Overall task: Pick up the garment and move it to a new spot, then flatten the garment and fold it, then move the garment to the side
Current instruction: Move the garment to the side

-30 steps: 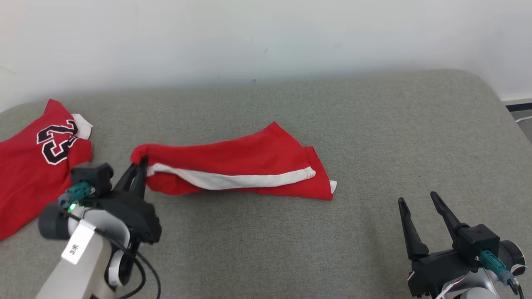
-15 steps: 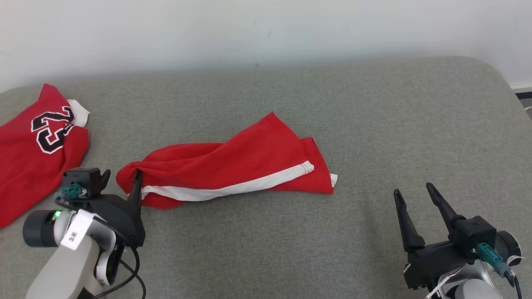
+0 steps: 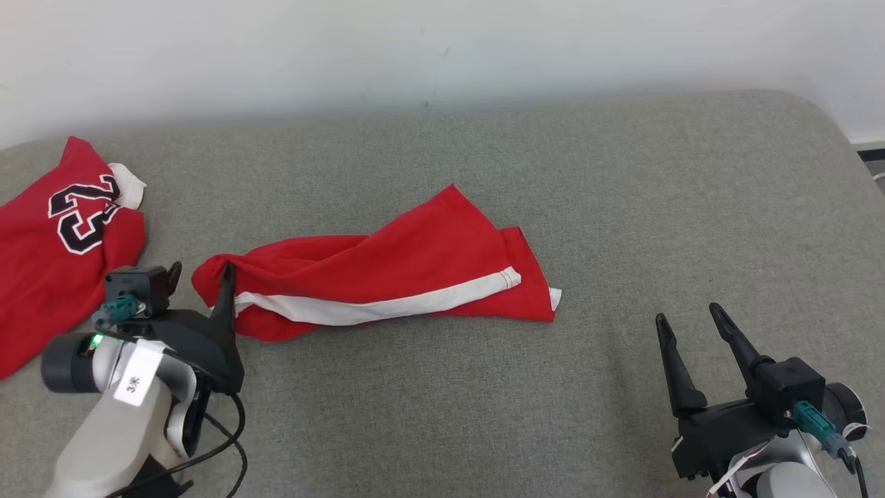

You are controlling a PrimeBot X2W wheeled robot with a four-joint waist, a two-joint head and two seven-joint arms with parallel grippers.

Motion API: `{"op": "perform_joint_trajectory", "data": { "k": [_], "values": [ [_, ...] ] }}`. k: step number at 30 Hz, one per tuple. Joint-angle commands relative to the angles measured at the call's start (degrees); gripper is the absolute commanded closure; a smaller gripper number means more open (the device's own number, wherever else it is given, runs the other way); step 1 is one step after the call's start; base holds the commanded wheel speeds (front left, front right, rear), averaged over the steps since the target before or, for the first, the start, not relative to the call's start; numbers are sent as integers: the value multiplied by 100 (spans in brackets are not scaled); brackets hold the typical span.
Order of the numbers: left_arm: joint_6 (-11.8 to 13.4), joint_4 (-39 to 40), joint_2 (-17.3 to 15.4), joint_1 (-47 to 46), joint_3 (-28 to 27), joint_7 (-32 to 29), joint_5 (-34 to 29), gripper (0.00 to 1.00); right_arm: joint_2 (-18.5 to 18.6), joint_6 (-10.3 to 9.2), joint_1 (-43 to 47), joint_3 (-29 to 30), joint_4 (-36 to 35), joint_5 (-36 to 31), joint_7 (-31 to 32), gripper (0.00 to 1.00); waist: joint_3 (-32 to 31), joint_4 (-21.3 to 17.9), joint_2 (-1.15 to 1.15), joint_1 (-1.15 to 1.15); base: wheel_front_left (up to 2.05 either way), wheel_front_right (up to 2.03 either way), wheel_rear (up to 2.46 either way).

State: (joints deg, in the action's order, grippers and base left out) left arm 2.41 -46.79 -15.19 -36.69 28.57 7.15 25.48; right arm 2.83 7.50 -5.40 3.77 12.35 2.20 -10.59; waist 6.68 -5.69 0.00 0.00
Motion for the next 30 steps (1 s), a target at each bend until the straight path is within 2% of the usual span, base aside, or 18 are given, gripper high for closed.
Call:
{"op": "perform_joint_trajectory", "data": {
  "k": [1, 10, 16, 19, 22, 25, 30],
  "values": [
    [-36, -41, 12, -93, 18, 86, -62, 0, 14, -2, -70, 5, 8, 43, -6, 0, -17, 23, 0, 0, 0, 0, 0],
    [-30, -264, 105, -350, 94, 482, -144, 0, 14, -2, -6, -2, 70, 51, -27, 0, -147, 106, 0, 0, 0, 0, 0],
    [-40, -97, 195, -233, -101, 634, 127, 0, 14, -2, 84, 12, 81, 47, -2, 0, -285, 168, 0, 0, 0, 0, 0],
    [54, 154, 223, -26, -261, 724, 287, 0, 14, -2, 124, 17, 76, 50, 18, 0, -349, 200, 0, 0, 0, 0, 0],
    [166, 578, 215, 251, -397, 783, 298, 0, 14, -2, 159, 22, 61, 46, 32, 0, -397, 238, 0, 0, 0, 0, 0],
    [285, 1571, 208, 818, -669, 812, 181, 0, 13, -2, 195, 24, 35, 52, 50, 0, -456, 289, 0, 0, 0, 0, 0],
    [269, 2962, 385, 1808, -1172, 810, 14, 0, 15, -2, 235, 14, 25, 70, 77, 0, -526, 330, 0, 0, 0, 0, 0]
  ]
}}
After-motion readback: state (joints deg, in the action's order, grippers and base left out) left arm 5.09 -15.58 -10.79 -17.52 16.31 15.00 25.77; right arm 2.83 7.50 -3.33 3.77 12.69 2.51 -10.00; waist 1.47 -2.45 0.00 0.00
